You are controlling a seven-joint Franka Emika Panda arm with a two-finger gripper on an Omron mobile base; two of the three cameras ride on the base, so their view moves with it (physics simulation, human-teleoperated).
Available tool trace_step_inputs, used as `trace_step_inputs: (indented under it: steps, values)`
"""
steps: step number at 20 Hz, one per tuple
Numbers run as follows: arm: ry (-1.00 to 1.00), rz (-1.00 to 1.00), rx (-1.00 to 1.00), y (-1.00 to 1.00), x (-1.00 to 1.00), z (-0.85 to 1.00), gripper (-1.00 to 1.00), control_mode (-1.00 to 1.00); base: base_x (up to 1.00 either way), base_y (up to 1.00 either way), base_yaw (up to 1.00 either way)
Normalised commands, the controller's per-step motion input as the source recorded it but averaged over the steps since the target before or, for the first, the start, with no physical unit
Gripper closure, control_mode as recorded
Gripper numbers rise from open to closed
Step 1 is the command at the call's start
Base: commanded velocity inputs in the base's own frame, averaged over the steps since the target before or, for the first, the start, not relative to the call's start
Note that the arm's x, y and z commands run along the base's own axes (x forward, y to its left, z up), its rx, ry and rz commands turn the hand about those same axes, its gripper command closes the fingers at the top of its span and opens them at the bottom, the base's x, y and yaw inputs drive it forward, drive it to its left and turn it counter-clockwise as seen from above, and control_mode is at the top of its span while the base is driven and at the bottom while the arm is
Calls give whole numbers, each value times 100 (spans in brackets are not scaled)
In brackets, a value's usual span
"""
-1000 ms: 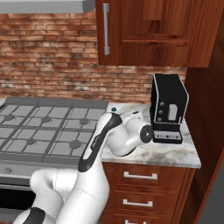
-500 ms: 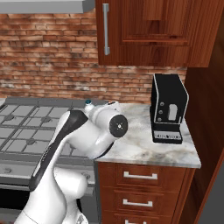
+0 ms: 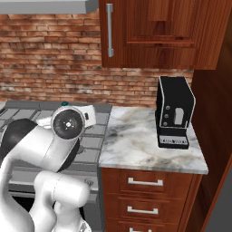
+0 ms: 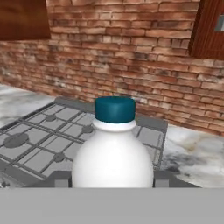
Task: Take the bottled waters from the counter and place them in the freezer to freeze. Close the freezer door after placing the bottles.
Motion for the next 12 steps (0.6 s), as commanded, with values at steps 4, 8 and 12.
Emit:
trace_step_inputs:
  steps: [4, 8, 12]
  values:
    - [14, -41, 1, 34, -42, 30, 100, -100, 0, 0, 0]
    - [12, -59, 0, 1, -2, 2, 100, -100, 0, 0, 0]
    - [-7, -59, 0, -11, 3, -4, 100, -100, 0, 0, 0]
